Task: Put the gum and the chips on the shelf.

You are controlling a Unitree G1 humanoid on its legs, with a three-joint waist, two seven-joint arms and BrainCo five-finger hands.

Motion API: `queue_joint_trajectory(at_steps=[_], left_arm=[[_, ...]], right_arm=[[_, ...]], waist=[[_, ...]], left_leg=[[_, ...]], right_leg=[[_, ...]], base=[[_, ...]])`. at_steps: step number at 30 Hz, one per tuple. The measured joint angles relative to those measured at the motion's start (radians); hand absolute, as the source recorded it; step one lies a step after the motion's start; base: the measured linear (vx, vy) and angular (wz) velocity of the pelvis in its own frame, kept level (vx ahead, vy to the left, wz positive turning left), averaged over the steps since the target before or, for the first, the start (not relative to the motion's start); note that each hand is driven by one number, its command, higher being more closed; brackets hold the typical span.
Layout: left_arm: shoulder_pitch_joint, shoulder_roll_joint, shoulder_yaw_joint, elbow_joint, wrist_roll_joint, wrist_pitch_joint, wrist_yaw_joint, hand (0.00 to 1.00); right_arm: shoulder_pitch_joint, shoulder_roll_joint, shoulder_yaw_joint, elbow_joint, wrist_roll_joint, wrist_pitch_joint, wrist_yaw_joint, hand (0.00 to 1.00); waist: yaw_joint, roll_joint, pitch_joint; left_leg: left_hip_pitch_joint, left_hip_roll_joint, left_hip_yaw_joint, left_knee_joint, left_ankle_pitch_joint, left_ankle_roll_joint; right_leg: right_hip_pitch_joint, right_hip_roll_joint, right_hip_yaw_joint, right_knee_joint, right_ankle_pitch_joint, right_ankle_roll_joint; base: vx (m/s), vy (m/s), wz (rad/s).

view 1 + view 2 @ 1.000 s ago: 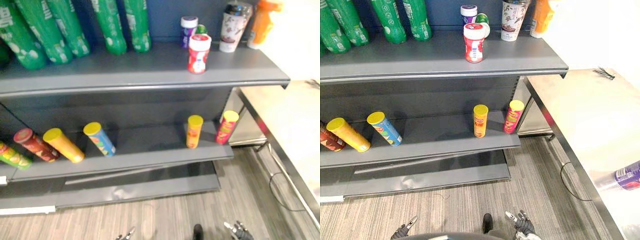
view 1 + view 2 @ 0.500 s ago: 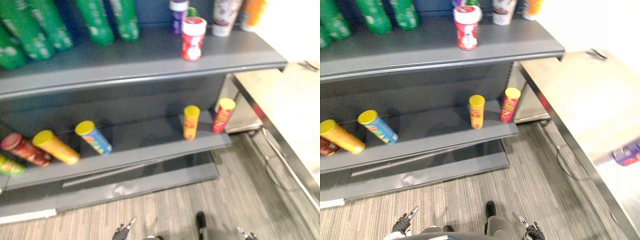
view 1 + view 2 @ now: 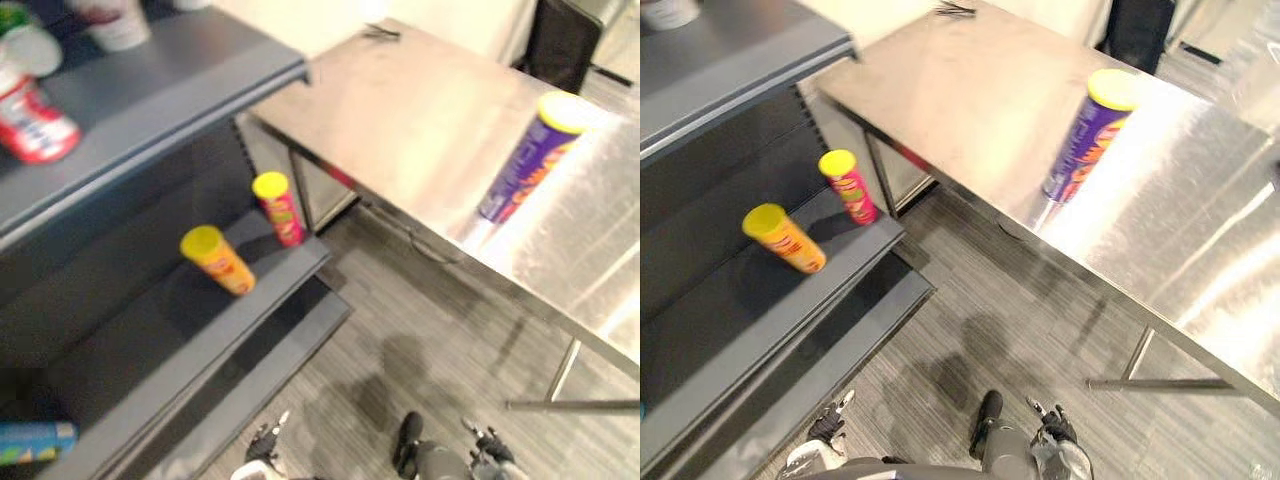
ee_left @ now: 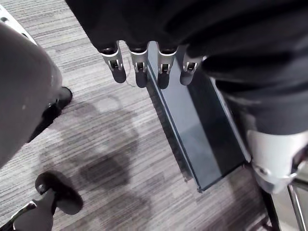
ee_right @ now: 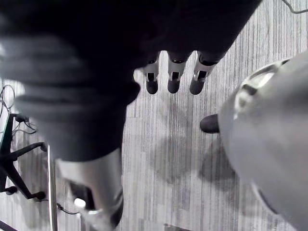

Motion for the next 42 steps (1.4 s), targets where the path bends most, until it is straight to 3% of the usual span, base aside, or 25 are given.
queue_joint_trajectory(at_steps=[4, 8, 11, 12, 14, 15, 16, 18, 19, 20, 21, 22, 23, 24, 25, 27, 31, 34, 38, 42], left_arm=[[-0.009, -0.007, -0.002, 0.016, 0.007, 0.002, -0.005, 0.00], [-0.006, -0.005, 0.000, 0.021, 0.011, 0.008, -0.007, 0.00], [0.000, -0.005, 0.002, 0.021, 0.009, 0.009, -0.010, 0.00], [0.000, -0.007, 0.002, 0.021, -0.001, 0.009, -0.014, 0.00], [0.019, -0.006, 0.003, 0.006, -0.034, 0.008, -0.022, 0.00], [0.021, -0.005, -0.002, -0.007, -0.064, 0.006, -0.024, 0.00], [0.022, -0.007, -0.005, -0.017, -0.074, 0.006, -0.026, 0.00], [0.024, -0.002, -0.042, -0.040, -0.079, -0.005, -0.026, 0.00], [0.026, 0.001, -0.049, -0.043, -0.078, -0.008, -0.026, 0.00], [0.038, 0.005, -0.066, -0.058, -0.077, -0.016, -0.026, 0.00], [0.041, 0.006, -0.068, -0.058, -0.077, -0.016, -0.026, 0.00], [0.044, 0.007, -0.073, -0.056, -0.076, -0.015, -0.025, 0.00], [0.050, 0.002, -0.082, -0.047, -0.072, -0.015, -0.025, 0.00], [0.053, 0.002, -0.080, -0.043, -0.071, -0.015, -0.025, 0.00], [0.055, 0.012, -0.083, -0.024, -0.070, -0.013, -0.023, 0.00], [0.066, 0.026, -0.086, -0.017, -0.068, -0.014, -0.023, 0.00], [0.083, 0.039, -0.082, -0.013, -0.066, -0.014, -0.022, 0.00], [0.084, 0.043, -0.082, 0.023, -0.057, -0.014, -0.023, 0.00], [0.082, 0.036, -0.087, 0.034, 0.008, -0.014, -0.024, 0.00], [0.072, 0.034, -0.087, 0.053, 0.019, -0.014, -0.025, 0.00]], right_arm=[[0.013, -0.001, -0.001, 0.001, -0.003, -0.001, 0.001, 0.00], [0.042, -0.010, -0.013, 0.021, -0.004, 0.000, 0.003, 0.00], [0.043, -0.009, -0.035, 0.027, -0.004, 0.000, 0.005, 0.00], [0.041, -0.010, -0.050, 0.028, -0.003, -0.001, 0.005, 0.00], [0.044, -0.010, -0.049, 0.028, -0.002, -0.004, 0.004, 0.00], [0.042, -0.011, -0.047, 0.028, -0.002, -0.012, 0.002, 0.00], [0.036, -0.016, -0.048, 0.028, -0.001, -0.013, 0.000, 0.00], [0.033, -0.026, -0.050, 0.033, 0.001, -0.014, 0.000, 0.00], [0.033, -0.026, -0.050, 0.041, 0.001, -0.014, 0.000, 0.00], [0.036, -0.024, -0.050, 0.058, 0.000, -0.014, 0.000, 0.00], [0.038, -0.024, -0.051, 0.058, 0.000, -0.014, 0.000, 0.00], [0.044, -0.026, -0.052, 0.057, 0.000, -0.015, 0.001, 0.00], [0.059, -0.042, -0.051, 0.056, 0.000, -0.015, 0.001, 0.00], [0.063, -0.045, -0.051, 0.059, -0.002, -0.014, 0.000, 0.00], [0.088, -0.037, -0.050, 0.057, -0.002, -0.014, 0.003, 0.00], [0.113, -0.027, -0.052, 0.064, -0.003, -0.010, 0.003, 0.00], [0.128, 0.001, -0.092, 0.083, -0.004, -0.010, 0.003, 0.00], [0.126, 0.005, -0.111, 0.094, -0.004, -0.010, 0.006, 0.00], [0.123, -0.002, -0.192, 0.101, -0.006, -0.011, 0.000, 0.00], [0.126, -0.014, -0.293, 0.131, -0.004, -0.010, -0.006, 0.00]], waist=[[-0.027, -0.005, -0.001], [-0.044, -0.005, 0.000], [-0.063, -0.005, 0.000], [-0.065, -0.005, 0.000], [-0.063, -0.007, 0.000], [-0.047, -0.019, 0.005], [-0.045, -0.018, 0.005], [-0.015, -0.019, 0.007], [-0.013, -0.019, 0.007], [-0.013, -0.021, 0.009], [-0.013, -0.020, 0.008], [-0.017, -0.011, 0.004], [-0.016, 0.009, -0.007], [-0.010, 0.011, -0.008], [-0.019, -0.008, -0.027], [-0.019, -0.019, -0.035], [-0.016, -0.042, -0.050], [-0.017, -0.034, -0.089], [-0.016, -0.012, -0.107], [-0.019, -0.008, -0.112]], left_leg=[[0.030, 0.012, -0.003, 0.000, 0.069, -0.011], [0.068, 0.011, -0.004, 0.019, 0.101, -0.015], [0.078, 0.063, -0.005, 0.142, 0.116, -0.020], [0.086, 0.102, -0.007, 0.225, 0.146, -0.013], [0.053, 0.182, -0.105, 0.407, 0.262, 0.106], [-0.024, 0.171, -0.274, 0.486, 0.151, 0.074], [-0.068, 0.143, -0.365, 0.500, 0.090, 0.054], [-0.180, 0.030, -0.587, 0.450, -0.019, 0.033], [-0.197, 0.014, -0.619, 0.419, -0.029, 0.026], [-0.217, -0.032, -0.697, 0.273, -0.034, 0.015], [-0.219, -0.038, -0.710, 0.245, -0.033, 0.013], [-0.226, -0.053, -0.755, 0.146, -0.012, 0.010], [-0.227, -0.071, -0.810, 0.018, 0.049, 0.007], [-0.222, -0.082, -0.832, 0.009, 0.066, -0.023], [-0.208, -0.122, -0.826, -0.008, 0.040, -0.022], [-0.208, -0.165, -0.809, -0.012, 0.011, -0.006], [-0.168, -0.217, -0.773, -0.076, 0.012, -0.003], [-0.128, -0.230, -0.751, -0.120, 0.027, 0.019], [-0.097, -0.222, -0.761, -0.148, 0.028, 0.021], [-0.069, -0.218, -0.773, -0.178, 0.028, 0.021]], right_leg=[[0.031, 0.011, -0.006, 0.000, -0.012, -0.017], [0.039, -0.019, -0.009, 0.094, -0.113, -0.009], [0.039, -0.028, -0.005, 0.160, -0.183, -0.013], [0.047, -0.019, 0.004, 0.169, -0.198, -0.023], [0.085, 0.007, 0.066, 0.138, -0.202, -0.030], [0.104, 0.003, 0.134, 0.112, -0.203, -0.031], [0.111, 0.001, 0.169, 0.098, -0.205, -0.033], [0.149, -0.002, 0.275, 0.055, -0.207, -0.029], [0.160, -0.003, 0.291, 0.054, -0.209, -0.022], [0.181, -0.011, 0.345, 0.064, -0.225, 0.019], [0.181, -0.012, 0.355, 0.070, -0.229, 0.027], [0.178, -0.012, 0.379, 0.091, -0.251, 0.048], [0.163, -0.003, 0.412, 0.125, -0.272, 0.076], [0.156, -0.004, 0.441, 0.144, -0.281, 0.089], [0.162, -0.032, 0.467, 0.124, -0.275, 0.102], [0.162, -0.068, 0.498, 0.088, -0.255, 0.131], [0.196, -0.099, 0.516, -0.007, -0.201, 0.133], [0.216, -0.098, 0.519, -0.057, -0.171, 0.133], [0.232, -0.080, 0.519, -0.094, -0.134, 0.122], [0.235, -0.069, 0.516, -0.106, -0.112, 0.118]], base=[[0.01, -0.033, -0.06], [0.00, -0.018, -0.01], [0.04, -0.043, -0.20], [0.09, -0.122, -0.66], [0.13, -0.117, -0.97], [0.10, 0.004, -0.97], [0.11, 0.066, -1.26], [0.10, 0.102, -1.29], [0.12, 0.203, -1.35], [0.07, 0.155, -0.91], [0.02, 0.237, -0.95], [-0.02, 0.246, -0.70], [-0.02, 0.378, -0.84], [0.05, 0.347, -0.73], [0.06, 0.266, -0.42], [0.07, 0.261, -0.28], [0.10, 0.180, -0.20], [0.16, 0.075, -0.32], [0.18, -0.005, -0.35], [0.08, -0.017, -0.21]])
